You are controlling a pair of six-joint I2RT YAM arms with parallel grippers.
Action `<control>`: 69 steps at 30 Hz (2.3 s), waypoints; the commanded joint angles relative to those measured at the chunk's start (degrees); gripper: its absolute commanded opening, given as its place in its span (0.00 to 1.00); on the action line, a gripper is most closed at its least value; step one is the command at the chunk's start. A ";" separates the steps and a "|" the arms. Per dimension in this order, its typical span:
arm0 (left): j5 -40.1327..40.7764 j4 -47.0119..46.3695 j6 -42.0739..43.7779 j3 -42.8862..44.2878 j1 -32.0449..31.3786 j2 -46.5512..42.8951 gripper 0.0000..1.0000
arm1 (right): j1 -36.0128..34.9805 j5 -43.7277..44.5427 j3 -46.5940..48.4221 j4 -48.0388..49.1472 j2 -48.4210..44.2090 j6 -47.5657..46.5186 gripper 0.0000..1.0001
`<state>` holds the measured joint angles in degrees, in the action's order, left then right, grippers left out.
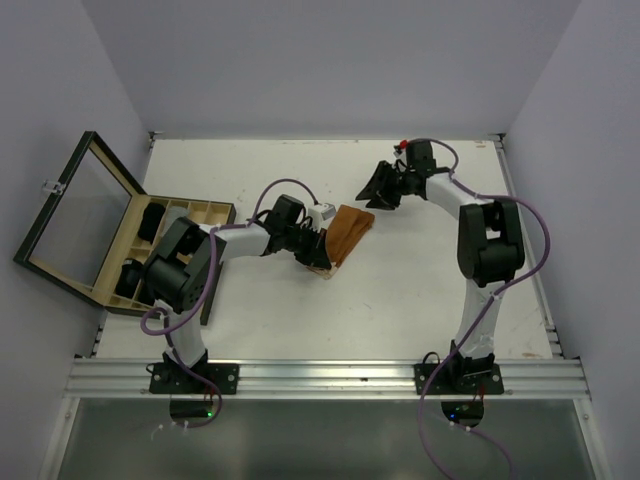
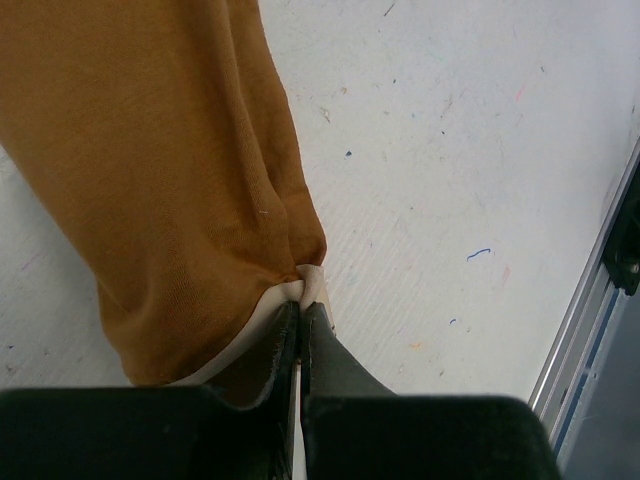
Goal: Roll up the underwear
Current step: Fold the underwear
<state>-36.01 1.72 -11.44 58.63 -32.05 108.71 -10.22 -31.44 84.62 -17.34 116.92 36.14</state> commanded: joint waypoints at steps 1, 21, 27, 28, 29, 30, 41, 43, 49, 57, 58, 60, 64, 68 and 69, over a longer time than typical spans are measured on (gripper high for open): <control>9.47 6.81 2.21 -3.17 -0.91 5.64 0.00 | -1.21 -2.57 0.72 0.47 0.06 2.18 0.48; 9.55 6.63 2.13 -3.44 -1.08 5.11 0.00 | -2.88 1.21 0.64 -5.78 2.00 -1.42 0.53; 9.47 6.46 2.13 -3.52 -1.08 5.20 0.00 | -2.88 -0.55 0.55 -2.71 1.20 -0.02 0.54; 9.47 6.37 1.95 -3.61 -1.17 5.20 0.00 | -2.88 -0.64 0.55 -1.83 1.38 0.42 0.53; 9.47 6.46 2.04 -3.61 -1.17 5.20 0.00 | -2.88 -0.64 0.89 -1.73 1.81 0.94 0.52; 9.47 6.37 2.04 -3.61 -1.17 5.20 0.00 | -2.88 -0.81 1.33 -1.73 2.69 1.21 0.51; 9.82 6.46 2.13 -3.70 -1.17 4.85 0.00 | -2.26 -0.99 0.55 -2.08 0.95 1.57 0.00; 9.91 6.55 2.13 -3.87 -1.17 4.76 0.00 | -1.48 -0.73 0.02 -2.69 -0.11 1.21 0.00; 9.91 6.20 1.86 -4.05 -1.26 4.85 0.00 | -0.42 -0.03 -0.77 -5.59 -1.70 -2.03 0.00; 10.35 6.28 2.04 -4.93 -1.17 4.15 0.00 | 0.02 3.66 -2.79 -7.27 1.03 -5.73 0.00; 10.43 6.20 1.95 -5.10 -1.17 4.15 0.00 | 0.02 4.02 -3.40 -7.18 0.94 -5.90 0.00; 10.35 6.11 2.12 -5.11 -1.26 4.06 0.00 | 0.11 5.50 -4.02 -6.57 1.02 -6.96 0.00; 9.47 6.72 3.00 -4.67 -1.26 4.32 0.00 | 0.11 8.59 -4.11 -5.42 4.18 -10.38 0.00; 9.38 8.38 4.76 -4.05 -2.22 1.96 0.00 | 0.20 9.38 -2.88 -3.84 7.43 -10.91 0.00; 9.38 8.57 5.20 -3.96 -2.75 0.99 0.00 | 0.20 9.38 -2.62 -3.66 7.79 -11.00 0.00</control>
<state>-35.09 0.08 -10.76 57.52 -33.01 107.81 -10.37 -27.55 81.25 -22.68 120.77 28.42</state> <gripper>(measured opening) 0.022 0.022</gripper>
